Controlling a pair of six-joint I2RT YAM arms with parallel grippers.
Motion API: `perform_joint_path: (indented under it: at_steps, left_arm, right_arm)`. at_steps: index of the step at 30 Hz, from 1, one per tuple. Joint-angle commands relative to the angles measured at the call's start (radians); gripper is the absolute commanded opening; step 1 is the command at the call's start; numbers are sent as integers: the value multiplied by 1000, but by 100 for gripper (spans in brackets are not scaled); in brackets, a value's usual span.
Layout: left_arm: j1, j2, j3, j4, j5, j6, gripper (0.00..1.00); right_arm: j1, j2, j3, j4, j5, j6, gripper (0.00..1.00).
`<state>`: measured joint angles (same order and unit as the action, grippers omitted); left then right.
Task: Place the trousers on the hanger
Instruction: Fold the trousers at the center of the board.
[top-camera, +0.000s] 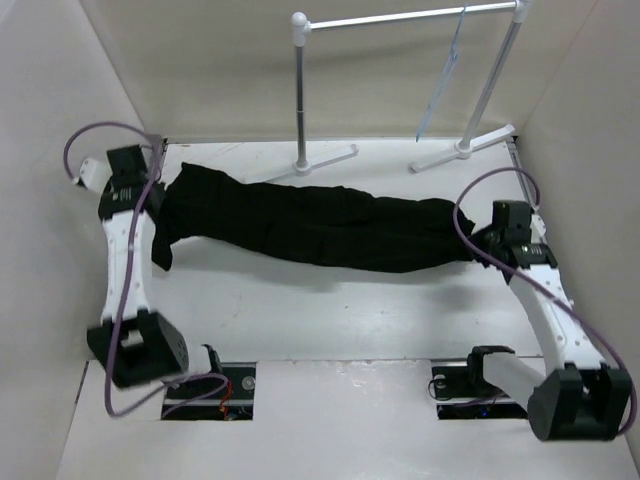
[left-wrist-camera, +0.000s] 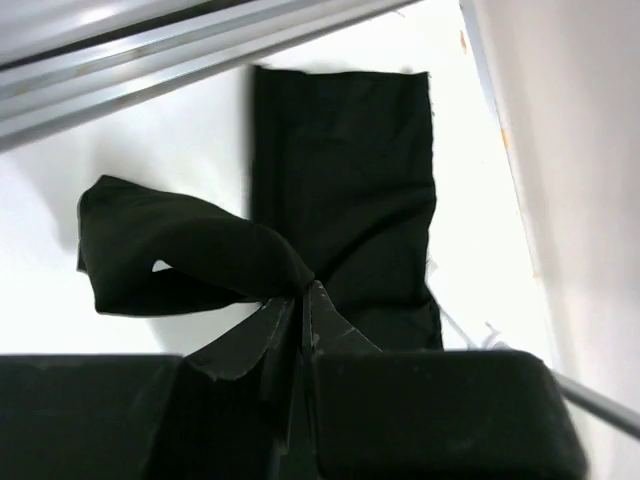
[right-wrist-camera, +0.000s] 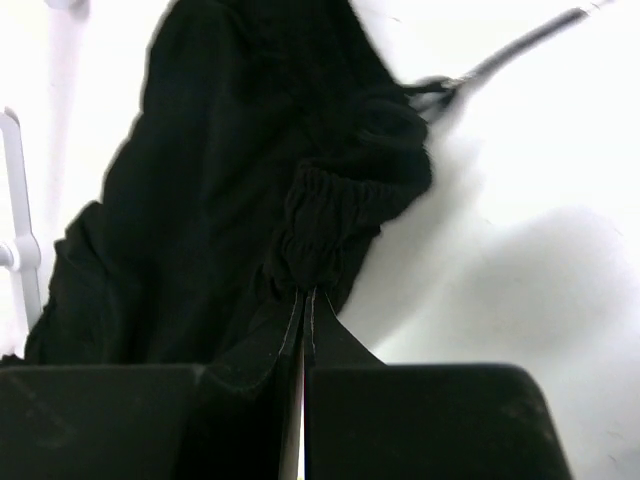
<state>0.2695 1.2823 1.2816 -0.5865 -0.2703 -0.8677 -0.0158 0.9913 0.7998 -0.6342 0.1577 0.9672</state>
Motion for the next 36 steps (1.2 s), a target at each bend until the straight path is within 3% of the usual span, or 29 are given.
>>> perform_joint_path:
  at_steps: [1, 8, 13, 16, 18, 19, 21, 23, 26, 27, 28, 31, 34, 36]
  left_arm:
    - [-39, 211, 186, 126, -72, 64, 4]
    - [-60, 682, 614, 113, -38, 101, 5]
    - [-63, 977, 968, -15, -27, 116, 9]
    - [-63, 1104, 1120, 13, -1, 133, 20]
    - [-63, 1123, 1134, 66, 42, 147, 39]
    - [-63, 1118, 1127, 80, 64, 147, 52]
    - [-63, 1068, 1064, 94, 85, 148, 66]
    - [-62, 975, 927, 117, 89, 145, 72]
    - [-28, 777, 609, 180, 98, 109, 72]
    - [-17, 708, 494, 201, 105, 84, 72]
    - [-2, 645, 387, 218, 120, 60, 71]
    - [35, 504, 123, 273, 181, -7, 71]
    - [59, 445, -16, 335, 256, -22, 71]
    - [79, 427, -79, 376, 284, -39, 71]
  right_arm:
    - [4, 148, 134, 140, 10, -28, 3]
    - [-8, 538, 450, 180, 12, -61, 4]
    - [-32, 820, 712, 160, 0, -81, 9]
    - [-33, 960, 849, 156, -6, -78, 14]
    - [-28, 1012, 909, 143, -21, -74, 28]
    - [-28, 1023, 926, 137, -17, -74, 42]
    - [-26, 1000, 912, 149, -4, -74, 64]
    - [-20, 946, 866, 168, -3, -84, 73]
    - [-19, 793, 707, 220, -4, -85, 74]
    - [-14, 735, 638, 246, -7, -87, 71]
    - [-10, 681, 574, 267, -12, -85, 61]
    - [19, 536, 384, 304, -52, -64, 19]
    - [62, 440, 248, 317, -96, -53, 13]
    - [93, 388, 175, 321, -109, -51, 21]
